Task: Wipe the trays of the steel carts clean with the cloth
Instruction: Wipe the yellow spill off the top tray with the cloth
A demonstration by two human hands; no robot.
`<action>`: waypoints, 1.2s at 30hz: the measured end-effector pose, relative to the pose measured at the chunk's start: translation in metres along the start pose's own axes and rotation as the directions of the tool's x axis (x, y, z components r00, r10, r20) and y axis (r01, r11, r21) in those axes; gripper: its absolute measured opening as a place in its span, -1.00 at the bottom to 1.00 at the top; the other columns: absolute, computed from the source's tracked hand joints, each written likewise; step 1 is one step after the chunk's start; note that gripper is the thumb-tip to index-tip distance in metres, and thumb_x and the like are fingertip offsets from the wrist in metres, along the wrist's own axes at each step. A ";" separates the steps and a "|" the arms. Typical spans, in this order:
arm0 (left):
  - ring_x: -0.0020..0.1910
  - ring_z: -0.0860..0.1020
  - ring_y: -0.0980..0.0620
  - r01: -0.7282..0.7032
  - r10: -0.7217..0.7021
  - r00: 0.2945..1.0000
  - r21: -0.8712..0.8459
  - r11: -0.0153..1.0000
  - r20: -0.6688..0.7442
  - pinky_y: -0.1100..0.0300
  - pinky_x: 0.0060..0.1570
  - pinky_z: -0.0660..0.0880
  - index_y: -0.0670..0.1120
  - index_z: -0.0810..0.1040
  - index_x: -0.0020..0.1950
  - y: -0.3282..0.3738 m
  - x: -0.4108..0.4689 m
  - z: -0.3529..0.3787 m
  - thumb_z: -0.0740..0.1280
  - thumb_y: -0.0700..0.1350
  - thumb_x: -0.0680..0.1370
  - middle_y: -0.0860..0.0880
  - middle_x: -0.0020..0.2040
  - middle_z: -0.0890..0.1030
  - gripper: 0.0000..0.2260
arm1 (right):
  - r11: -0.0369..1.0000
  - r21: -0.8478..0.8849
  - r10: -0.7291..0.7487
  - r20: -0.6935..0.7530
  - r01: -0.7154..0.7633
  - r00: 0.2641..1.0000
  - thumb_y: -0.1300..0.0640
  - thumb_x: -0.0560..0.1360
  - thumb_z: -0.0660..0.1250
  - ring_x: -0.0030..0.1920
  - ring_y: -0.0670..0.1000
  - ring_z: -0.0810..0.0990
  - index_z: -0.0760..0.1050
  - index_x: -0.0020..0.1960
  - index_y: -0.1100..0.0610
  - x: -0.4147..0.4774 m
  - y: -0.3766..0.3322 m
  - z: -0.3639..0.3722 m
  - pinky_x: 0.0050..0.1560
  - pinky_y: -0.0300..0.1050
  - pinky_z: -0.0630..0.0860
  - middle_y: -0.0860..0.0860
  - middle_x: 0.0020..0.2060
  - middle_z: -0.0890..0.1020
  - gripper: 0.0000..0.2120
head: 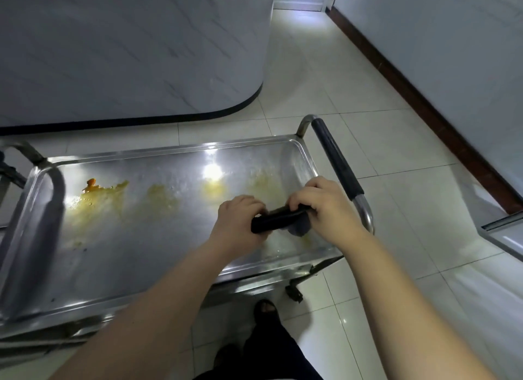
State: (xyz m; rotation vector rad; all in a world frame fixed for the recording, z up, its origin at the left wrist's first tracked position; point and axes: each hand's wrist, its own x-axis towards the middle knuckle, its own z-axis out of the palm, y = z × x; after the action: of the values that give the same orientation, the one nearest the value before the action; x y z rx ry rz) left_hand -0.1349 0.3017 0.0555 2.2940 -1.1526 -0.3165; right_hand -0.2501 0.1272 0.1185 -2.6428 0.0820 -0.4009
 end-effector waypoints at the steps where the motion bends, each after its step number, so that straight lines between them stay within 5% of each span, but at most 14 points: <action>1: 0.01 0.54 0.08 0.011 -0.011 1.000 -0.027 1.000 -0.013 0.03 0.17 0.36 0.06 0.62 -0.04 0.000 -0.009 0.000 0.44 0.07 0.44 0.15 -0.09 0.62 -0.85 | 1.000 0.007 0.026 -0.011 -0.026 1.000 0.09 0.40 0.26 -0.16 0.10 0.50 0.65 -0.14 0.05 -0.009 -0.001 0.001 -0.14 -0.01 0.49 0.02 -0.19 0.50 -0.81; 3: -0.22 0.50 0.16 0.032 -0.035 0.999 -0.105 0.994 -0.020 0.10 0.10 0.33 0.08 0.59 -0.08 0.001 -0.025 0.003 0.44 0.03 0.46 0.17 -0.27 0.56 -0.90 | 0.997 0.009 0.078 -0.037 -0.078 0.996 0.27 0.41 0.31 -0.14 0.12 0.50 0.65 -0.07 0.05 -0.028 0.002 0.005 -0.11 0.01 0.49 0.00 -0.19 0.49 -0.79; 6: -0.21 0.51 0.12 0.048 -0.047 0.999 -0.166 0.985 0.008 0.12 0.05 0.37 0.06 0.59 -0.05 0.005 -0.042 0.014 0.47 -0.01 0.45 0.20 -0.27 0.56 -0.87 | 0.987 0.023 0.160 -0.025 -0.159 0.987 0.43 0.38 0.34 -0.09 0.07 0.48 0.62 0.00 0.08 -0.054 0.008 0.011 -0.07 0.01 0.48 -0.14 -0.20 0.45 -0.67; 9: -0.14 0.57 0.10 0.142 -0.114 0.986 -0.245 0.959 0.125 0.18 -0.08 0.48 0.18 0.55 -0.10 0.012 -0.050 0.028 0.50 0.00 0.42 0.15 -0.20 0.61 -0.84 | 0.974 0.056 0.217 0.034 -0.219 0.976 0.47 0.37 0.38 -0.04 0.05 0.48 0.58 -0.01 0.14 -0.075 0.020 0.013 -0.01 0.03 0.47 -0.10 -0.17 0.52 -0.69; 12: -0.20 0.52 0.26 0.253 -0.148 0.936 -0.318 0.914 0.320 0.31 -0.27 0.40 0.19 0.49 -0.20 0.016 -0.054 0.046 0.53 0.03 0.39 0.17 -0.24 0.57 -0.79 | 0.959 0.116 0.243 0.126 -0.257 0.962 0.41 0.38 0.42 -0.07 -0.05 0.51 0.59 -0.04 0.09 -0.092 0.040 0.011 0.00 -0.17 0.45 -0.08 -0.16 0.57 -0.73; 16: -0.08 0.57 0.06 0.288 -0.153 0.900 -0.292 0.912 0.409 0.03 -0.05 0.54 0.03 0.56 -0.05 0.021 -0.029 0.066 0.51 0.03 0.42 0.05 -0.13 0.60 -0.79 | 0.927 0.082 0.332 0.268 -0.365 0.904 0.33 0.42 0.42 -0.10 -0.06 0.54 0.57 -0.06 -0.04 -0.089 0.074 0.017 -0.05 -0.10 0.49 -0.08 -0.17 0.59 -0.72; 21: 0.19 0.50 -0.06 0.326 -0.303 0.943 -0.190 0.926 0.137 -0.01 0.19 0.48 0.07 0.45 0.33 0.008 0.039 0.101 0.43 -0.09 0.47 -0.01 0.19 0.57 -0.56 | 0.907 -0.191 0.410 0.192 -0.376 0.892 0.32 0.49 0.28 0.13 0.20 0.52 0.56 0.22 0.14 -0.039 0.129 0.055 0.10 0.05 0.48 0.14 0.10 0.60 -0.67; 25: 0.44 0.26 -0.16 0.393 -0.394 0.918 0.023 0.919 0.039 -0.03 0.40 0.24 -0.03 0.28 0.51 -0.018 0.052 0.131 0.31 -0.09 0.55 -0.12 0.47 0.33 -0.47 | 0.847 -0.409 0.506 0.418 -0.341 0.755 -0.03 0.57 0.25 0.54 0.23 -0.06 -0.02 0.59 0.00 -0.037 0.150 0.102 0.54 0.18 -0.06 0.08 0.58 0.01 -0.30; 31: 0.57 -0.07 -0.19 0.443 -0.430 0.896 0.224 0.868 -0.107 -0.13 0.52 -0.11 -0.05 0.14 0.58 -0.067 0.018 0.140 0.08 0.01 0.67 -0.13 0.60 0.07 -0.52 | 0.879 -0.401 0.457 0.551 -0.259 0.698 -0.29 0.60 -0.04 0.50 0.25 -0.41 -0.42 0.50 -0.24 -0.071 0.146 0.147 0.44 0.29 -0.40 -0.04 0.54 -0.38 -0.33; 36: 0.55 -0.19 -0.05 0.378 -0.377 0.924 0.324 0.867 -0.070 -0.12 0.49 -0.28 -0.06 0.05 0.60 -0.096 0.034 0.133 -0.06 0.11 0.64 -0.09 0.60 0.01 -0.45 | 0.867 -0.426 0.445 0.426 -0.259 0.788 -0.37 0.54 -0.21 0.45 0.28 -0.49 -0.38 0.51 -0.27 -0.058 0.152 0.164 0.37 0.35 -0.49 -0.06 0.53 -0.38 -0.37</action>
State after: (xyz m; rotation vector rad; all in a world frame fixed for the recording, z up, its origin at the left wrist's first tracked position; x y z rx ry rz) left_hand -0.1082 0.2727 -0.1072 2.8218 -0.7882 -0.2752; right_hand -0.2557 0.0707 -0.1057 -2.8885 0.5198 0.5028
